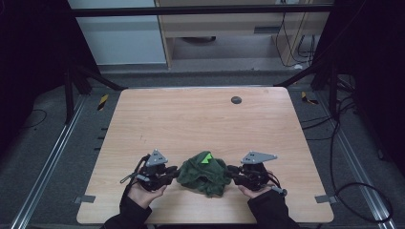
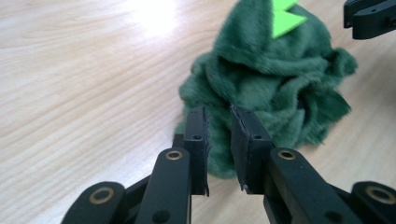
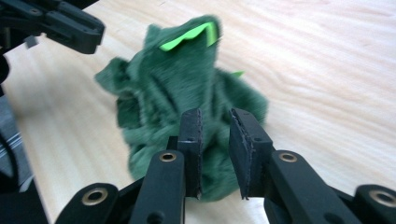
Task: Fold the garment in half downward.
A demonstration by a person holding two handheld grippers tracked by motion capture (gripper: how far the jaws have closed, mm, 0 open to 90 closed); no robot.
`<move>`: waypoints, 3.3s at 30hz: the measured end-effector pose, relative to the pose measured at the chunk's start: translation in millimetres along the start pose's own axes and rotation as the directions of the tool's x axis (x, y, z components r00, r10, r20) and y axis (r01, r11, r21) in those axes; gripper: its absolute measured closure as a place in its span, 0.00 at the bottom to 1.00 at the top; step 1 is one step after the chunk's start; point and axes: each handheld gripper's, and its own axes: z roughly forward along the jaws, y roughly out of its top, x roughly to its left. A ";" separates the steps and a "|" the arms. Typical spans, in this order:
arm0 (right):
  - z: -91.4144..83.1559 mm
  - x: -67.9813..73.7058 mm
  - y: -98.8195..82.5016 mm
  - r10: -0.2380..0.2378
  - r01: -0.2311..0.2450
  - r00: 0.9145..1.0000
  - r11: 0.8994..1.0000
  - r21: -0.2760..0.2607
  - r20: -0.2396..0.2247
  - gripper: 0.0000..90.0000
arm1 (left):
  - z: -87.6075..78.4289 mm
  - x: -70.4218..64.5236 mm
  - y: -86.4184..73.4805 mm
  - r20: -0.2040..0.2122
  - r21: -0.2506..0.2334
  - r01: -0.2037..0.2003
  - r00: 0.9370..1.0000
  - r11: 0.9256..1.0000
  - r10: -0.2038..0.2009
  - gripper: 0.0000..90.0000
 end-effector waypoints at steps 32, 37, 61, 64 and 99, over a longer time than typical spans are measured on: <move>42.1 -19.1 28.1 0.029 -0.029 0.999 0.999 0.020 0.027 1.00 | 49.2 18.3 29.7 -0.026 -0.015 0.014 1.000 1.000 -0.014 1.00; 49.3 -18.8 27.1 0.031 -0.031 0.999 0.999 0.029 0.014 1.00 | 57.0 17.9 29.3 -0.003 0.000 0.013 1.000 1.000 -0.013 1.00; 34.7 4.6 20.3 0.007 -0.006 0.998 1.000 0.022 -0.068 0.99 | 26.1 -2.4 19.5 0.089 -0.028 -0.032 0.995 0.999 0.035 1.00; 31.9 7.3 18.6 0.003 -0.002 0.997 1.000 0.021 -0.074 0.99 | 25.4 -7.4 16.0 0.101 -0.017 -0.043 0.994 0.999 0.045 1.00; 27.7 24.5 -15.0 0.000 0.014 0.993 0.994 0.112 -0.121 0.98 | 29.6 -30.7 -21.6 0.135 0.106 -0.085 0.988 0.991 0.071 1.00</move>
